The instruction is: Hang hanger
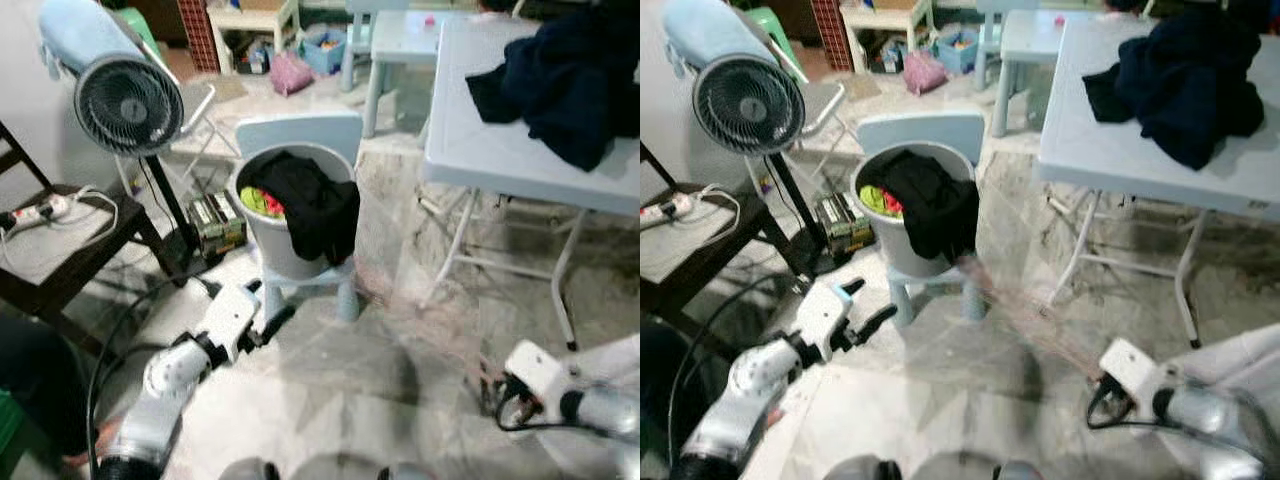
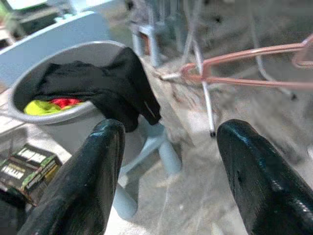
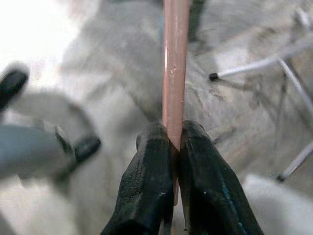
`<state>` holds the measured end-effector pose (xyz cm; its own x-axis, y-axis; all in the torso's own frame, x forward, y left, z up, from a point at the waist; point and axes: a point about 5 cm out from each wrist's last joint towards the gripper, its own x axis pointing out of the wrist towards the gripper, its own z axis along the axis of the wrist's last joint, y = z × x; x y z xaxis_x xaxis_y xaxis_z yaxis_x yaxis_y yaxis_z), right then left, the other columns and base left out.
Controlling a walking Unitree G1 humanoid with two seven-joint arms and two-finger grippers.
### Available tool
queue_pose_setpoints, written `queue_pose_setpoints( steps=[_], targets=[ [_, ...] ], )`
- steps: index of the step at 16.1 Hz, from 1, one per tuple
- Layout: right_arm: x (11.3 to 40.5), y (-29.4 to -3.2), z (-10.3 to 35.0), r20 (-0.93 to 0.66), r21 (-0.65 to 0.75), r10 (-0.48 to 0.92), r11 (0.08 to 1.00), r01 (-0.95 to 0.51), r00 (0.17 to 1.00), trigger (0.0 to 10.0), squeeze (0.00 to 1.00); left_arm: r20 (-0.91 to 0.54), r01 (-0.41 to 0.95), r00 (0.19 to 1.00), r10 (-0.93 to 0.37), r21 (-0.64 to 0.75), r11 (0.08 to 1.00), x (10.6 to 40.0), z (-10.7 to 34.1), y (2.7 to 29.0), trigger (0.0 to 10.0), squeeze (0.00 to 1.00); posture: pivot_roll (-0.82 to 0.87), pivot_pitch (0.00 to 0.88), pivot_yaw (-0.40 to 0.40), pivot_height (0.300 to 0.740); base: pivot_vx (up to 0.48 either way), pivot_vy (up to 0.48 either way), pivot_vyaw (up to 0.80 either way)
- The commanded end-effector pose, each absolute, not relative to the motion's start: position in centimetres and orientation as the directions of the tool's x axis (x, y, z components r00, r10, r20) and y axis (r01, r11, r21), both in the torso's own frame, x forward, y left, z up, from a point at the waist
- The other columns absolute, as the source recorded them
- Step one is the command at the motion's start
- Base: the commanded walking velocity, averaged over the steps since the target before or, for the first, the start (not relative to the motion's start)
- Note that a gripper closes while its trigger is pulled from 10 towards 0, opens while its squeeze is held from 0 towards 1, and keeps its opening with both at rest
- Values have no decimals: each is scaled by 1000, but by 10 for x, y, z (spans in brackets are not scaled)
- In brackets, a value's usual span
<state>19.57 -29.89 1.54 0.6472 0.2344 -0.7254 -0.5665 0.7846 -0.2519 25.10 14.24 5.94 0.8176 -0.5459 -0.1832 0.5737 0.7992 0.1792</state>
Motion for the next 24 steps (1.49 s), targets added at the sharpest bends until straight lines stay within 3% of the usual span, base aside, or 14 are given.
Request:
queue_pose_setpoints(
  steps=[1, 4, 5, 6, 7, 10, 15, 24],
  targets=[
    [201, -296, 22, -674, -262, 201, 835, -484, 711, 0, 0, -156, 520, 852, -499, 150, 841, 254, 67, 147, 10000, 1000, -79, 29, 47, 740, 0, 0, 0],
    [205, -283, 25, -589, -265, 139, 897, -353, 796, 0, 0, -106, 413, 908, -406, 56, 909, 261, 75, 147, 10000, 1000, -83, 30, 54, 740, 0, 0, 0],
    [206, -282, 27, -558, -255, 33, 944, -210, 829, 1647, 0, -116, 341, 935, -336, 31, 939, 264, 77, 149, 10000, 1000, -83, 30, 53, 740, 0, 0, 0],
    [205, -282, 25, -563, -229, 0, 961, -156, 826, 1647, 0, -128, 313, 942, -310, 1, 950, 264, 75, 151, 10000, 1000, -83, 30, 53, 740, 0, 0, 0],
    [205, -280, 25, -555, -217, -40, 971, -98, 831, 10000, 0, -159, 258, 953, -259, -27, 966, 265, 72, 154, 10000, 0, -82, 32, 51, 740, 0, 0, 0],
    [202, -269, 23, -546, -238, -98, 970, -42, 832, 10000, 0, -182, 299, 935, -303, -52, 953, 262, 73, 150, 10000, 0, -79, 32, 55, 740, 0, 0, 0],
    [203, -257, 24, -549, -233, -97, 972, -41, 830, 10000, 0, -180, 321, 927, -330, -76, 944, 266, 77, 147, 10000, 0, -85, 38, 55, 740, 0, 223, -764],
    [206, -257, 28, -544, -246, -108, 969, -35, 832, 10000, 0, -169, 353, 917, -363, -86, 932, 269, 80, 146, 10000, 0, -92, 36, 50, 740, 0, 465, -794]
  ],
)
